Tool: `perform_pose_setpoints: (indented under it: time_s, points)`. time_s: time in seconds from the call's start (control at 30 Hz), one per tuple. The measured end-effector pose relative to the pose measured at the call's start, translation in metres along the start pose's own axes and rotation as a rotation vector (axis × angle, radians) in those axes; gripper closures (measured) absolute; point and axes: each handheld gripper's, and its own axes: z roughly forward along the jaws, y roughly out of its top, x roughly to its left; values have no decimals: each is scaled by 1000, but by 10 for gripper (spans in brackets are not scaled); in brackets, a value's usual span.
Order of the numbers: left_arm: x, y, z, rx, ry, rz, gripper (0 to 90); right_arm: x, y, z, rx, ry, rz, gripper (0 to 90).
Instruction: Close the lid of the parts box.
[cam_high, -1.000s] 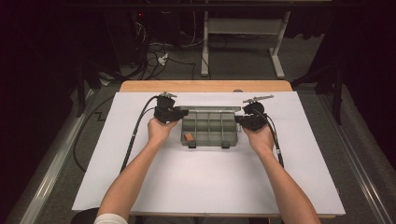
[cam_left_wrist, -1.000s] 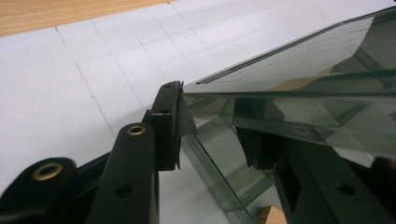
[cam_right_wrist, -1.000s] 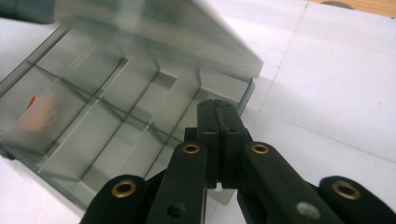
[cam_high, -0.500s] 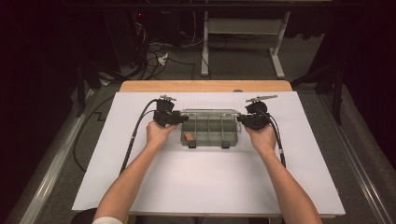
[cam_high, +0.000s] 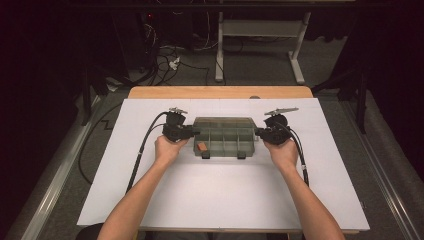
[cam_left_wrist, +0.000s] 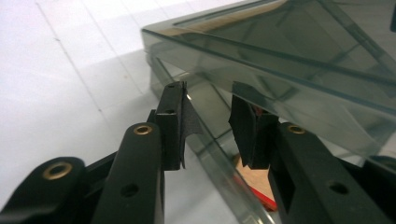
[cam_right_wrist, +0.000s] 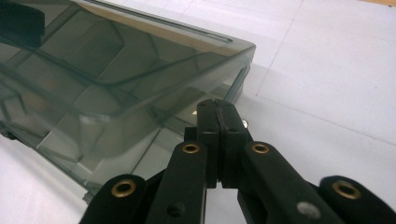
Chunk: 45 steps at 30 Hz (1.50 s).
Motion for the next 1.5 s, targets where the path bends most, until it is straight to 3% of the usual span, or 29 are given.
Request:
perform_pose_setpoints:
  time_s: [0.47, 0.67, 0.83, 0.97, 1.1, 1.27, 1.5]
  points:
    - [-10, -18, -18, 11, -17, 43, 644, 5, -11, -13, -23, 50, -28, 886]
    - [-6, -25, -30, 36, 3, 31, 676, 6, -19, -13, -18, 65, -33, 884]
    - [-3, -22, -43, -21, 25, 7, 706, 4, -25, -13, -9, 70, -24, 881]
    - [-7, -18, -50, -89, 5, -5, 700, 3, -29, -12, -5, 73, -21, 882]
    - [-13, -17, -52, -125, -17, 7, 668, 4, -31, -12, 3, 71, -26, 881]
    - [-22, -20, -47, -100, -8, 45, 651, 4, -32, -11, 15, 68, -26, 878]
    - [-29, -26, -41, -65, 0, 72, 652, 3, -32, -18, -24, 56, -21, 879]
